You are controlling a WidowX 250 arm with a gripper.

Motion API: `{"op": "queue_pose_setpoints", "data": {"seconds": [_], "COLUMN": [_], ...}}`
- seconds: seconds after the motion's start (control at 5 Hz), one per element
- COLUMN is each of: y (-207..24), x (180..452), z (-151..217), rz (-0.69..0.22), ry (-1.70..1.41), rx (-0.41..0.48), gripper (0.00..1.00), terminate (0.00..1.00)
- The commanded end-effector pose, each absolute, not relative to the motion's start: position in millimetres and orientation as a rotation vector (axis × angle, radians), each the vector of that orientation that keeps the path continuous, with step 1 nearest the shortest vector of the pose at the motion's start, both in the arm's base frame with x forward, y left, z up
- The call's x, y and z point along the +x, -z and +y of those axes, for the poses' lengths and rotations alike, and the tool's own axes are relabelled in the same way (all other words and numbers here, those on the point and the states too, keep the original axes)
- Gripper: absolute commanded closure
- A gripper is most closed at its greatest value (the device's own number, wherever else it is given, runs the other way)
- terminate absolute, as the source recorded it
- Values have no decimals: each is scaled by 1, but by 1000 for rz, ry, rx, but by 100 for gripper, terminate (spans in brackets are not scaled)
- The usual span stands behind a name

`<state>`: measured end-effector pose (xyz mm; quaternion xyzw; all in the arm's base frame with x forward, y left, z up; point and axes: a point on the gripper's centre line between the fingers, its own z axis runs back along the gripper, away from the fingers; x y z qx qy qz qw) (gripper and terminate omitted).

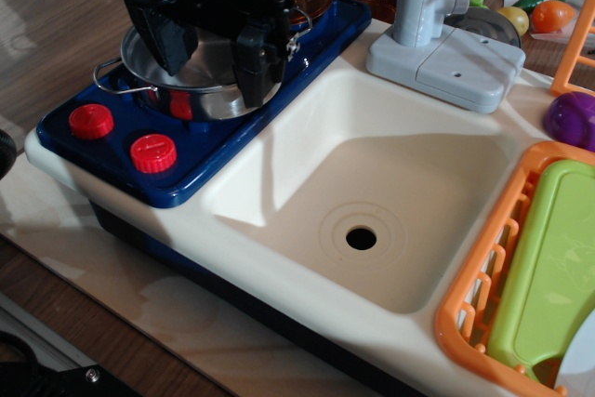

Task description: Put pan from stove to sink

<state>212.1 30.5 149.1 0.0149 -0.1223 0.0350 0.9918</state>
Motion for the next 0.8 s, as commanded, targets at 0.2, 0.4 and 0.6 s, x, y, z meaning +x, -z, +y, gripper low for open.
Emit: {"op": "queue_pose_setpoints", "data": {"seconds": [0.2, 0.4, 0.6], "y": [-140, -141, -141], "x": [218, 221, 223], "z": [27, 26, 26], "rz": [-316, -307, -307], "ry": [-64, -57, -55], "rx": [40, 55, 56], "gripper": [0, 100, 100], "terminate": [0, 0, 0]}}
